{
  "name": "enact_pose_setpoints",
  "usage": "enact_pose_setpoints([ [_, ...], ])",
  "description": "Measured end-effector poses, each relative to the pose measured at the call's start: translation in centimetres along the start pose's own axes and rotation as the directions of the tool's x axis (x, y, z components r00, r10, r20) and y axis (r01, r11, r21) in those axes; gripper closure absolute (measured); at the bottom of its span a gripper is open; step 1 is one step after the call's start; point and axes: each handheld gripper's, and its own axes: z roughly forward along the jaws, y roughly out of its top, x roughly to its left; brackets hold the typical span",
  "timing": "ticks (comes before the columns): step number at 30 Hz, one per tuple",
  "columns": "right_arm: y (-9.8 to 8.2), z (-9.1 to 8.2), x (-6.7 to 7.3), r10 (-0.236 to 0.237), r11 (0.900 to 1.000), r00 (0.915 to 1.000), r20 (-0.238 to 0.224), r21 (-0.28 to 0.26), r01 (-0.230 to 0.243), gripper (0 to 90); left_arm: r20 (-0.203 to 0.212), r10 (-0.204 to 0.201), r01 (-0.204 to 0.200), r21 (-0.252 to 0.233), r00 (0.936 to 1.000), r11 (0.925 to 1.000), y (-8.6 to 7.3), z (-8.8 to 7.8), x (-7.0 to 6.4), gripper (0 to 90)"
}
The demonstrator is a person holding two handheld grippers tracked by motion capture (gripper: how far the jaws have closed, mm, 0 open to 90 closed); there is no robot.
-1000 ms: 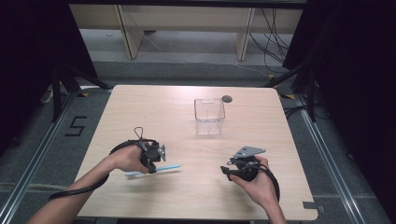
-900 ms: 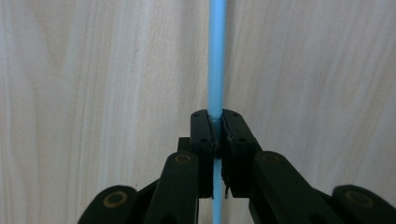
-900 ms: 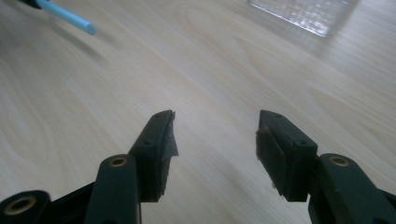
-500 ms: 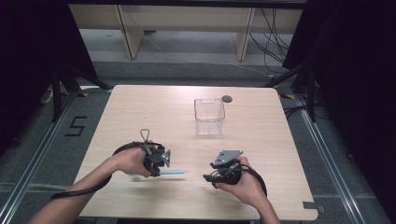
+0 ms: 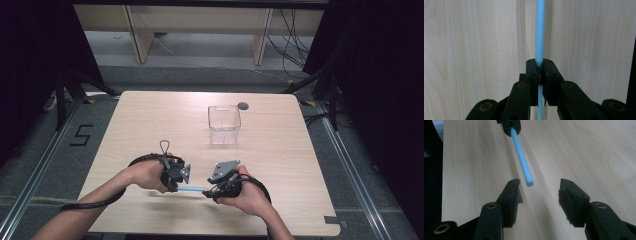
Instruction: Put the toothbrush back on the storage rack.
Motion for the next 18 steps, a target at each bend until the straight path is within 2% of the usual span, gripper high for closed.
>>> enact_pose_setpoints([
  [1, 0.1, 0.1, 0.2, 0.023, 1.000, 0.9997, -0.007, -0.002, -0.023, 53.2, 0.000, 0.003, -0.003, -0.002, 1.0000, 1.0000, 0.2, 0.0, 0.0, 83.4],
  [6, 0.7, 0.6, 0.2, -0.033, 0.999, 0.9992, -0.022, -0.001, 0.033, 57.3, 0.000, 0.023, -0.023, -0.005, 0.9997, 0.9997, 0.9, -0.1, -0.1, 83.4],
  [10, 0.7, 0.9, 0.4, -0.039, 0.999, 0.9986, -0.037, 0.006, 0.039, 60.1, 0.002, 0.028, -0.028, -0.006, 0.9996, 0.9996, 1.2, -0.1, -0.2, 83.4],
  [11, 0.7, 1.1, 0.5, -0.054, 0.998, 0.9980, -0.033, 0.008, 0.055, 62.1, 0.001, 0.031, -0.031, -0.007, 0.9995, 0.9995, 1.3, -0.1, -0.2, 83.4],
  [18, 0.6, 1.4, 0.8, -0.049, 0.998, 0.9972, -0.057, 0.025, 0.050, 67.9, 0.006, 0.035, -0.034, -0.010, 0.9994, 0.9994, 1.6, -0.1, -0.3, 83.4],
])
